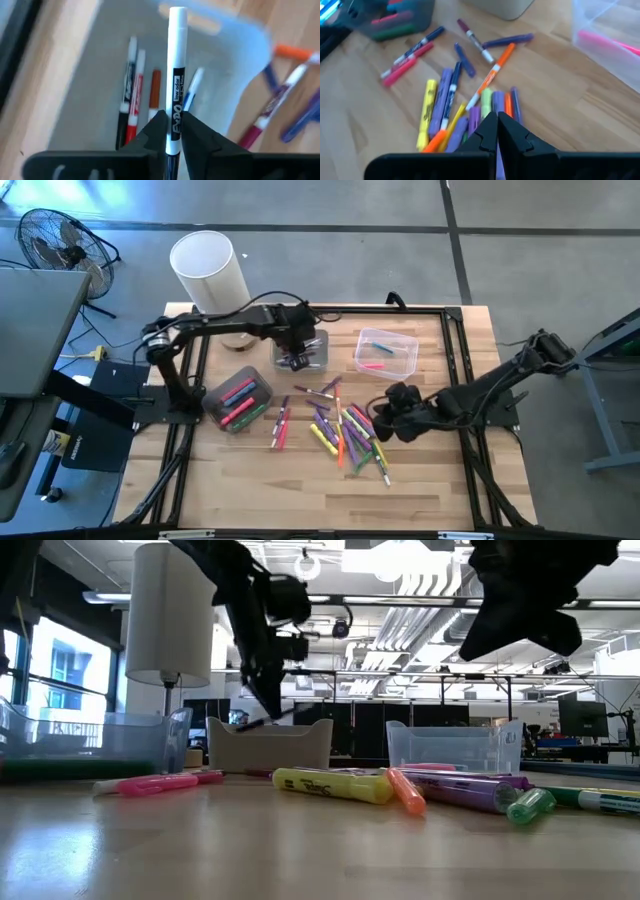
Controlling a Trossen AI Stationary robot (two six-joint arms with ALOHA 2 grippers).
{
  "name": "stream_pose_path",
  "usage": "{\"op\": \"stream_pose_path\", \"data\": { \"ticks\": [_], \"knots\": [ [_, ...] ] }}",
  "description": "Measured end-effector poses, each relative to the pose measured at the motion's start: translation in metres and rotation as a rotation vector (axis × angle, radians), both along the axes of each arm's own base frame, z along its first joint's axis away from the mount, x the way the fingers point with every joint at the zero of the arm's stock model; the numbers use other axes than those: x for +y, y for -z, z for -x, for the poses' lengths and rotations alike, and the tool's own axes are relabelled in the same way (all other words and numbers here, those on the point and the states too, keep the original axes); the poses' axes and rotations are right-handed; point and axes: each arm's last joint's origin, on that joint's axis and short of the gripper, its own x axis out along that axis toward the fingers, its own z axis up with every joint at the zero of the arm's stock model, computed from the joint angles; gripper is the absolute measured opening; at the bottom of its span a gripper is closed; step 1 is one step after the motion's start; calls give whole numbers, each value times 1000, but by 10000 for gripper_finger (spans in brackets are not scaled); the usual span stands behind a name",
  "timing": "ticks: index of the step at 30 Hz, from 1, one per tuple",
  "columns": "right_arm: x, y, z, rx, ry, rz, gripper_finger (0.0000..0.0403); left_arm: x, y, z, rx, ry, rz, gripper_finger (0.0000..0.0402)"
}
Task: Pick & Place Markers
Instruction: Put the black marker pen into the white bin, then put the yellow pen into the transparent bin
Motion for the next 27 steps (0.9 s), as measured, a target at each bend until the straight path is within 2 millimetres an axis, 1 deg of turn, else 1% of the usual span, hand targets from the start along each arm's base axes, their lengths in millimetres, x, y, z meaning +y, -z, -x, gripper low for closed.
{"op": "stream_pose_path", "data": {
  "ticks": [3,5,11,13,16,17,19,21,24,25,27],
  "knots": [
    [-5,0,-2,-8,42,-13,2,5,9,-2,20,-5,7,79],
    [-8,0,-3,-11,58,-18,1,5,12,-3,34,11,4,88],
    [-13,0,-4,-9,77,-15,2,3,11,-3,47,50,-3,93],
    [-14,0,-5,-2,69,-4,1,3,3,-4,49,45,16,94],
    [-14,0,-5,8,52,1,2,2,-22,-4,33,14,55,95],
    [-14,0,-5,13,42,-3,4,-2,-31,-4,30,10,69,95],
    [-13,1,-5,24,23,-24,4,-11,-49,-11,-23,8,64,95],
    [-12,1,-4,37,4,-47,3,-27,-62,-17,-43,9,71,95],
    [-11,2,-4,61,-25,-81,1,-59,-83,-27,-119,26,68,96],
    [-10,3,-3,72,-40,-95,1,-71,-88,-30,-139,31,65,96],
    [-9,4,-2,99,-73,-120,2,-97,-88,-36,-148,55,85,96]
  ]
}}
